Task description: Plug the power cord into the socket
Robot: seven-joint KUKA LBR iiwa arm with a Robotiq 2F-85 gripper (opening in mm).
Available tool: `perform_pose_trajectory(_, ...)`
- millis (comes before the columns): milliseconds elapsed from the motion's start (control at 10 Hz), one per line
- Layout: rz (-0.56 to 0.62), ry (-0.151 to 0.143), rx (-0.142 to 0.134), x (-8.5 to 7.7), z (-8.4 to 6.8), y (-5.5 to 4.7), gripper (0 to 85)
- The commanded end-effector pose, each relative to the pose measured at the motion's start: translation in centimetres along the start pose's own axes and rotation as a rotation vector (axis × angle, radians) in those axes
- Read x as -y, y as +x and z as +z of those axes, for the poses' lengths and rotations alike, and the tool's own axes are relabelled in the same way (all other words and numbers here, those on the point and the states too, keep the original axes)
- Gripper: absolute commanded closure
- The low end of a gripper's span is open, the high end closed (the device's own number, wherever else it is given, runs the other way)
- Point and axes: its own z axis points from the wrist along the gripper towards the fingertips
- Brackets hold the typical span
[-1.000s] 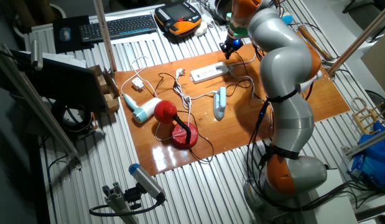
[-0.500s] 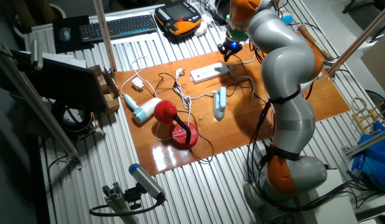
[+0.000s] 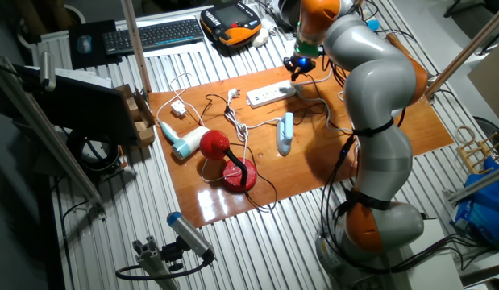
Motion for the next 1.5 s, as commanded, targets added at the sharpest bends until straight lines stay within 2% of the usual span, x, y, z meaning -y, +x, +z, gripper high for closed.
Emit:
perform_pose_trajectory(0,0.911,0.064,0.018,0.0,0.0,0.1,85.0)
perform_pose_trajectory(200,0.988,0.079,0.044,-0.1,-0.1,0.5,85.0)
perform_pose_trajectory(300,1.021,0.075,0.037,-0.1,-0.2,0.7,85.0)
perform_pose_trajectory(500,1.084,0.066,0.003,-0.2,-0.1,0.8,85.0)
perform_pose_trajectory(600,1.129,0.066,0.001,-0.2,0.0,0.9,85.0)
perform_pose_trajectory(800,1.224,0.083,-0.015,-0.3,0.3,1.1,85.0)
perform_pose_trajectory(1100,1.307,0.085,-0.041,-0.2,0.6,1.4,85.0)
perform_pose_trajectory(1400,1.322,0.076,-0.025,-0.1,0.6,1.3,85.0)
